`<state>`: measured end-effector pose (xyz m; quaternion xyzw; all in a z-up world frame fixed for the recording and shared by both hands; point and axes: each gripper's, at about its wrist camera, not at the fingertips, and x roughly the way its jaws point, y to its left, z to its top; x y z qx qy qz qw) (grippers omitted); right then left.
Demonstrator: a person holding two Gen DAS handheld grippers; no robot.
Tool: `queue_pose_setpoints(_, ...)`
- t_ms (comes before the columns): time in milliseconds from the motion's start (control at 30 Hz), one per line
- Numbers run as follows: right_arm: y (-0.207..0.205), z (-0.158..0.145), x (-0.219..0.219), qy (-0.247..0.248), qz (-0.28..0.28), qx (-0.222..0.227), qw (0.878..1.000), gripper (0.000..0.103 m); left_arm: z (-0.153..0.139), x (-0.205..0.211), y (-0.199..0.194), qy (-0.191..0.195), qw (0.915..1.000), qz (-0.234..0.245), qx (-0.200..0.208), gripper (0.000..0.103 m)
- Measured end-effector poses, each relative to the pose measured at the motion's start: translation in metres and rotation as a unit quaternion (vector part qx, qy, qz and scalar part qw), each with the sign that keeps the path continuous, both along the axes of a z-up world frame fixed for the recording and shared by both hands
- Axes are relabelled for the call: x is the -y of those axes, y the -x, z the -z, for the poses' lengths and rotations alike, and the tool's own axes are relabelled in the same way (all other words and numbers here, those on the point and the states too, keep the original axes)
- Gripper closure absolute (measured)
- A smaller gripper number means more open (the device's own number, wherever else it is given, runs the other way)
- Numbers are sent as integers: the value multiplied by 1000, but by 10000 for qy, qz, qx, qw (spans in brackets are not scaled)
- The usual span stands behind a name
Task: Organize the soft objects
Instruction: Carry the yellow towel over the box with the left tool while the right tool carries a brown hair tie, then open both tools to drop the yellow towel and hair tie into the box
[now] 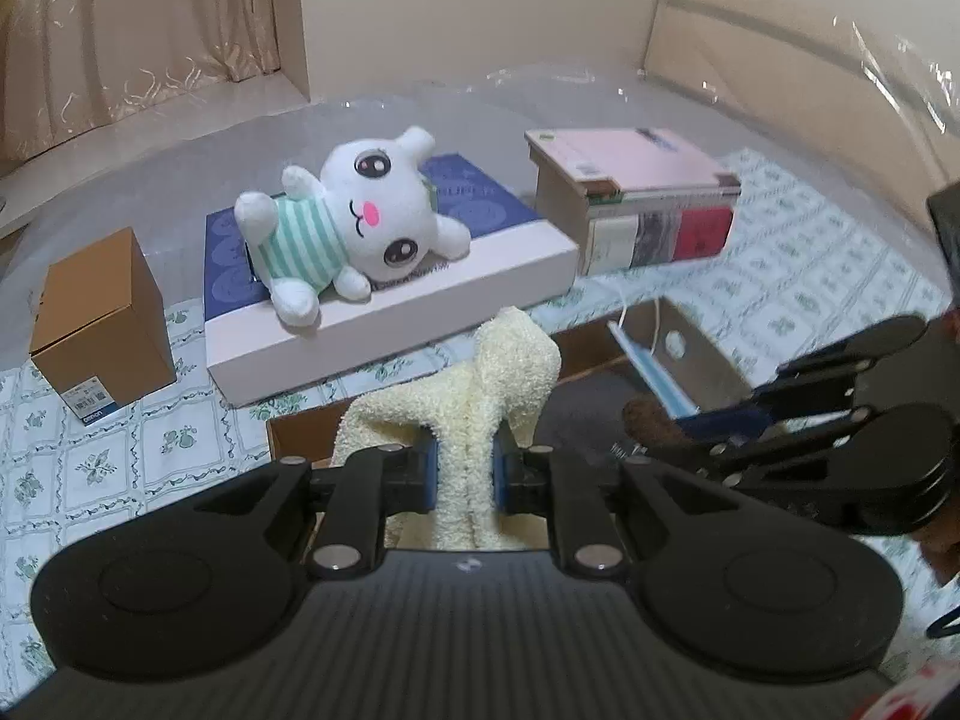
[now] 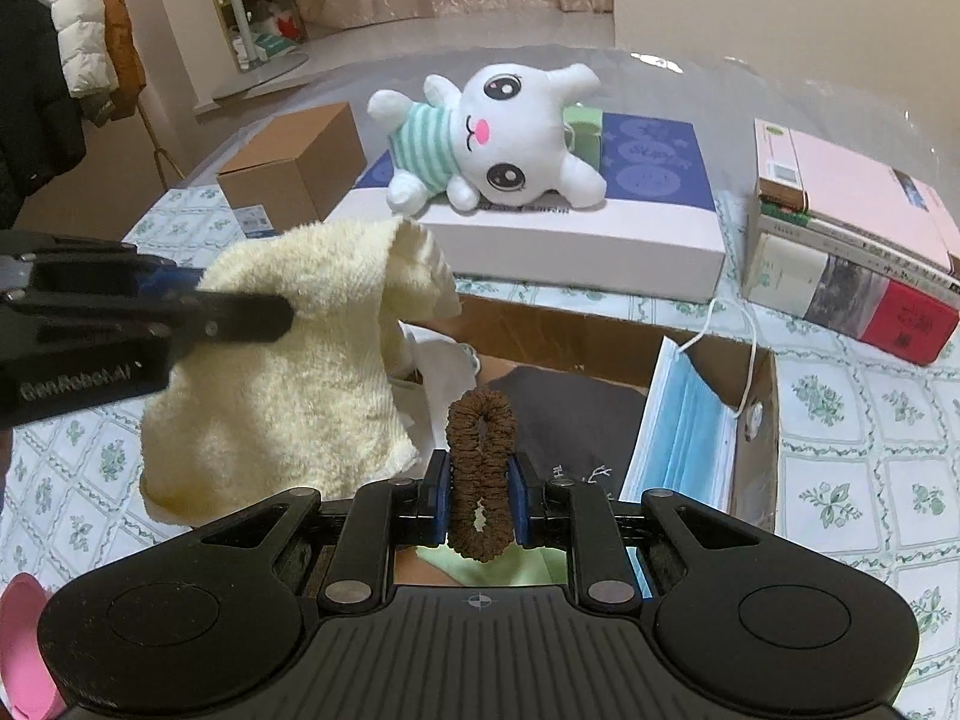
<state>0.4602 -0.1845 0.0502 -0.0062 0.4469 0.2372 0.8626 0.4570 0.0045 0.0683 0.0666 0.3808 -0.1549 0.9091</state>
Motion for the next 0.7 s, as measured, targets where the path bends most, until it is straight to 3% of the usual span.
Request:
queue_pose_setpoints(533,-4,8,2,49,-1,-77,10000,83,19,11,-11,-295,9993,143,-175,86)
queue_pose_setpoints(633,-4,8,2,49,4,-80,10000,83,18,8,-14,-254,9995,82,-181,77)
queue_pose_setpoints(700,-4,9,2,39,7,-84,10000,83,17,6,-15,-253,9996,31,-140,61)
